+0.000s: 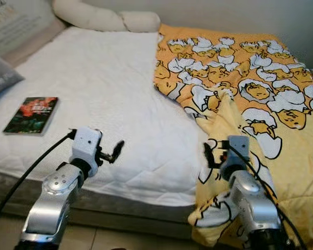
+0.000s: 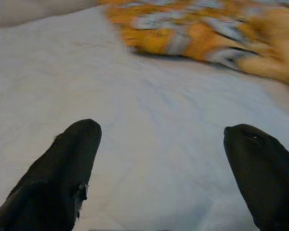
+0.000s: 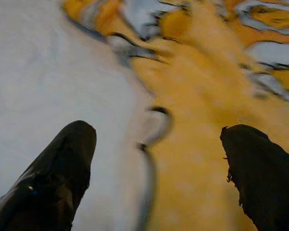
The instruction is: Clean up the room
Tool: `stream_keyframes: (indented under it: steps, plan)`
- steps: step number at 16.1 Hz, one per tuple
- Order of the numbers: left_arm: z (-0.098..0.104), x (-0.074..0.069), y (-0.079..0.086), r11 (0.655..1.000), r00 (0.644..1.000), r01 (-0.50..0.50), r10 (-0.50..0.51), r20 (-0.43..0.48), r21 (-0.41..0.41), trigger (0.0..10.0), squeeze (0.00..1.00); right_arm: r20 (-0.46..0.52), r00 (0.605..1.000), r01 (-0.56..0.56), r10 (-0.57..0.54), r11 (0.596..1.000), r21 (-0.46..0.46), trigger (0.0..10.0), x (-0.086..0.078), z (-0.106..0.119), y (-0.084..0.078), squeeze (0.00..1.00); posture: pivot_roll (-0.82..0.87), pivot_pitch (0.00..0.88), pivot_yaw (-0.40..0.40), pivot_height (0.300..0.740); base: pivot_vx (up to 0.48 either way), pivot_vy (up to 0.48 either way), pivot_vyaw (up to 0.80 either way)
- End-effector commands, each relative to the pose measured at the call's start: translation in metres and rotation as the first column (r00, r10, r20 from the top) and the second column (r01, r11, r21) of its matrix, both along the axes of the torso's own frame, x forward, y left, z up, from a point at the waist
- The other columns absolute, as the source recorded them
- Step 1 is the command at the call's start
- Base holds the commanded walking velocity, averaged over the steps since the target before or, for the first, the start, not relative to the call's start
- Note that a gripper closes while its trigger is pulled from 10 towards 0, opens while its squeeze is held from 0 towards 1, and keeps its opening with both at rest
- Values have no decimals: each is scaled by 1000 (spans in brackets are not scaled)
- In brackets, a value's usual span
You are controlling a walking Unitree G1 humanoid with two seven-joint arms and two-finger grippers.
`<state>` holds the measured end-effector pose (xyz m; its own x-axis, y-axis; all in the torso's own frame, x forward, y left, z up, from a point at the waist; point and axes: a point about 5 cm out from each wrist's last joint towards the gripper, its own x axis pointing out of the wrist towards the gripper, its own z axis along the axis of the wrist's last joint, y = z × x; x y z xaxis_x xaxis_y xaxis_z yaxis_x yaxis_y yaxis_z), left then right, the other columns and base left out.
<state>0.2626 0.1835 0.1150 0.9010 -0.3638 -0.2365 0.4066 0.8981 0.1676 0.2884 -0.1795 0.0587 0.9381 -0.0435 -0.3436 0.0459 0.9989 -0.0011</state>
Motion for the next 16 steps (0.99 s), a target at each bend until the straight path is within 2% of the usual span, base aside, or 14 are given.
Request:
stream_keyframes:
  steps: [1, 4, 5, 6, 8, 9, 10, 11, 14, 16]
  plan:
    - [2, -2, -7, 997, 997, 80, -80, 2, 4, 10000, 82, -2, 998, 59, -59, 997, -41, 10000, 4, 0, -15, 1000, 75, 0, 7, 740, 0, 0, 0]
    - [3, 1, -6, 986, 986, 165, -165, -26, 32, 10000, 82, -54, 986, 152, -159, 981, -117, 10000, 15, -8, -45, 1000, 83, 0, 14, 740, 0, 0, 0]
    - [3, 1, -6, 982, 982, 184, -183, -34, 35, 10000, 82, -66, 983, 160, -169, 980, -117, 10000, 16, -10, -50, 812, 88, 0, 12, 740, 0, 0, 0]
    - [2, -2, -6, 969, 969, 241, -238, -61, 47, 10000, 78, -109, 977, 174, -186, 979, -107, 10000, 19, -15, -58, 0, 98, 0, 7, 740, 0, 0, 0]
    - [1, -9, -7, 942, 940, 331, -324, -105, 62, 10000, 82, -178, 962, 198, -207, 978, -70, 10000, 21, -24, -67, 0, 128, 0, -13, 740, 0, 0, 0]
    - [1, -10, -5, 939, 938, 337, -328, -111, 66, 10000, 82, -200, 958, 200, -207, 978, -53, 10000, 21, -26, -68, 0, 132, 0, -18, 740, 0, 0, 0]
    - [0, -11, -3, 940, 938, 334, -325, -117, 67, 10000, 82, -225, 953, 204, -203, 979, -20, 4588, 21, -30, -67, 0, 130, 0, -18, 740, 0, 0, 0]
    - [-1, -12, -2, 940, 937, 335, -325, -125, 68, 10000, 78, -244, 949, 210, -201, 978, 10, 0, 20, -33, -66, 0, 134, 0, -23, 740, 0, 0, 0]
    - [-2, -14, -3, 937, 934, 344, -334, -130, 67, 10000, 78, -250, 946, 234, -207, 968, 85, 0, 19, -38, -64, 0, 151, 0, -35, 740, 0, 0, 0]
    - [-2, -15, -4, 936, 933, 345, -334, -133, 70, 10000, 78, -254, 943, 246, -215, 965, 95, 0, 17, -40, -65, 0, 155, 0, -32, 740, 0, 0, 0]
